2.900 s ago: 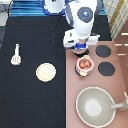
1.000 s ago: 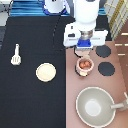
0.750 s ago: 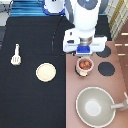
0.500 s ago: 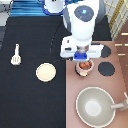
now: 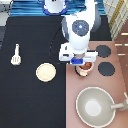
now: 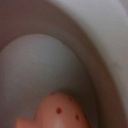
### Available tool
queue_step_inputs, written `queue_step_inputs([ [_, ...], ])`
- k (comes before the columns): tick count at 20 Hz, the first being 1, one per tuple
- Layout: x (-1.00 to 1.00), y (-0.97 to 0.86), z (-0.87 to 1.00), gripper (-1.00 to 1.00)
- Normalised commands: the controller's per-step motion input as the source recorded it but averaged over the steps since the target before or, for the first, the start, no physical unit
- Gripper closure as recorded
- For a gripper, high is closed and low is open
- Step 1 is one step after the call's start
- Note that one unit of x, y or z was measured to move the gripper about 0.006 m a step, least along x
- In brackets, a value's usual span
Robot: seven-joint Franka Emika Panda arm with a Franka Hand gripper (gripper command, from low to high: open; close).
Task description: Take the lid off the pot, put the pot on the plate, and use the tool to push the pot to the front of the table.
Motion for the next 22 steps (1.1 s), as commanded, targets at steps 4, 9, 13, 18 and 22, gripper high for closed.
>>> queue_step_inputs([
  [4,0.35,-0.02,-0.02,1.00],
  [9,0.43,0.02,0.00,1.00],
  [13,0.44,0.10,0.08,1.00],
  [18,0.38,0.16,0.25,1.00],
  [22,0.02,-0.06,0.68,1.00],
])
